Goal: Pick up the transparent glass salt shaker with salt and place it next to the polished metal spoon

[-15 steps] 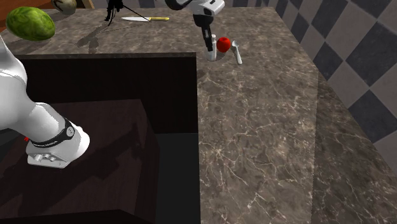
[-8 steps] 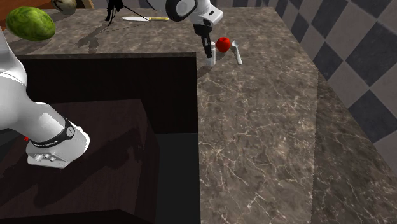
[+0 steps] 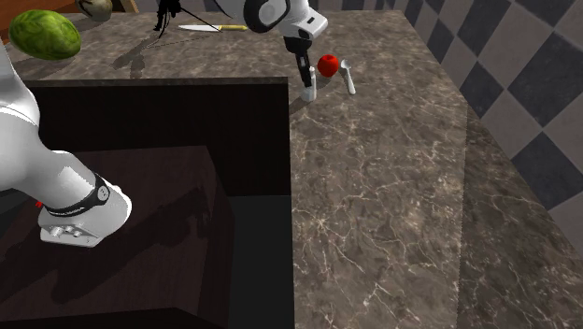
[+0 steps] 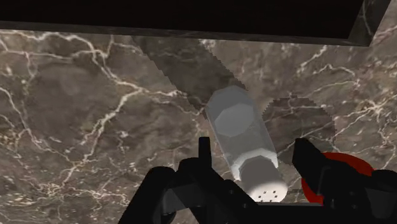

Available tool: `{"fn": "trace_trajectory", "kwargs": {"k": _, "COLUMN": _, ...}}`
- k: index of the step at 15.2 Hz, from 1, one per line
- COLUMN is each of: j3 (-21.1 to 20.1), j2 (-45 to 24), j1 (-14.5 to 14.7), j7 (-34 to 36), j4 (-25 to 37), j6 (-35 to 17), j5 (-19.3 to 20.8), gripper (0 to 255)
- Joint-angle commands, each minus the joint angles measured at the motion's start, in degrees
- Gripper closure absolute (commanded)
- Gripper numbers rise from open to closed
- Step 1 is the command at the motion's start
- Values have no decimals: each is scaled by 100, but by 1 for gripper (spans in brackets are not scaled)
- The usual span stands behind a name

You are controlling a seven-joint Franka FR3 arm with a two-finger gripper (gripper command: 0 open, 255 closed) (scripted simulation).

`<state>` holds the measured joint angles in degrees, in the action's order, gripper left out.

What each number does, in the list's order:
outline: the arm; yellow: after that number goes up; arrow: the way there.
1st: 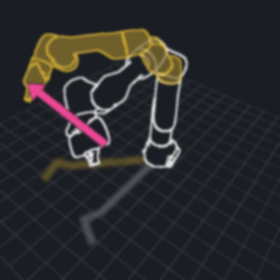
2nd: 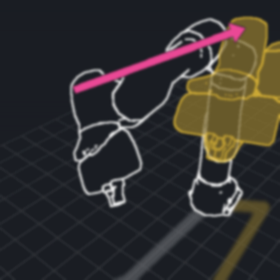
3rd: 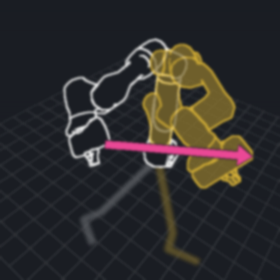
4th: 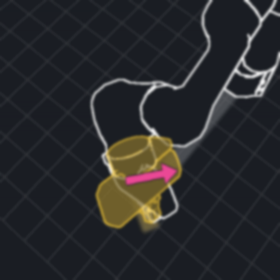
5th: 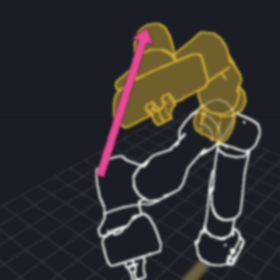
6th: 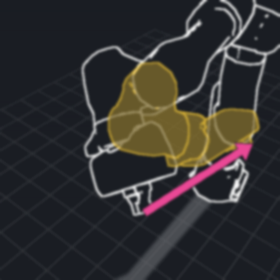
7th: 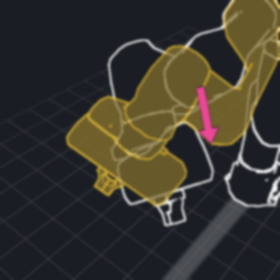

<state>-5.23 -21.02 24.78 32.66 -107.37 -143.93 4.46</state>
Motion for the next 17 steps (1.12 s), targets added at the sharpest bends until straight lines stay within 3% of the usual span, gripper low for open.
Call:
{"fn": "trace_trajectory", "kwargs": {"k": 1, "j3": 0, "j2": 0, "j1": 0, "j7": 0, "j4": 0, "j6": 0, "j5": 0, "gripper": 0}}
{"fn": "trace_trajectory", "kwargs": {"k": 5, "j3": 0, "j2": 0, "j1": 0, "j7": 0, "j4": 0, "j6": 0, "j5": 0, "gripper": 0}}
{"fn": "trace_trajectory", "kwargs": {"k": 9, "j3": -42, "j2": 566, "j1": -33, "j7": -59, "j4": -75, "j6": 487, "j5": -91, "gripper": 0}}
{"fn": "trace_trajectory", "kwargs": {"k": 17, "j3": -42, "j2": 566, "j1": -32, "j7": -59, "j4": -75, "j6": 487, "j5": -91, "gripper": 0}}
